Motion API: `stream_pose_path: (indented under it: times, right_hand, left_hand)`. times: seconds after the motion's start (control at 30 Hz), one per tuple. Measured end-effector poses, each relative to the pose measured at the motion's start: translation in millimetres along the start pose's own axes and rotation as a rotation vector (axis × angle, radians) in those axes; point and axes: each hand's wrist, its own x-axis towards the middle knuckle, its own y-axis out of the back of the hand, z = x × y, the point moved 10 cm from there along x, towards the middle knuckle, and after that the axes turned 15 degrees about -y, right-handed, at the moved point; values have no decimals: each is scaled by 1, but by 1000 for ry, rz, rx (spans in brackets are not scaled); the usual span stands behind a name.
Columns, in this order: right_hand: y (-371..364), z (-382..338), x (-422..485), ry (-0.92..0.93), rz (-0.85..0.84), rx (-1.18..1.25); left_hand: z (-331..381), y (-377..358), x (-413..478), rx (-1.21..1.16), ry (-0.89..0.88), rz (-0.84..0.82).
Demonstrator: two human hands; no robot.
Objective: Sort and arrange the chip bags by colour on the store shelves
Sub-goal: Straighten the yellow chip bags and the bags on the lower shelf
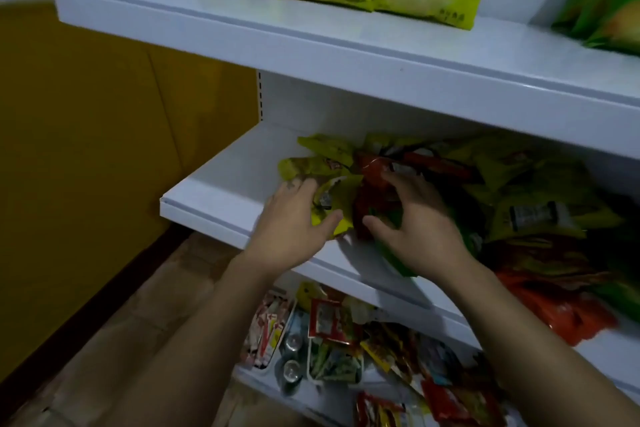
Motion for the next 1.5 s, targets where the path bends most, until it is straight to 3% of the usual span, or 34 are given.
stream_pose_path:
  times: [0.53,0.77,0.93,1.17,1.5]
  right_hand:
    - [-47,-40,42,217,-299,-124]
    - [-45,-42,64,268,-54,-282]
    - [-41,-50,71,318,95,-339]
    - [-8,-40,89,201,262,-202]
    - [-20,-52,92,179,164,-98]
  left_hand:
    - [-84,-20,43,139,-218,146]
    - [-96,-22,46,132,-286,259]
    - [-86,-28,43,225,-400,225]
    - [-84,-15,36,-124,-458,296]
    - [-82,0,25,-827,-437,369]
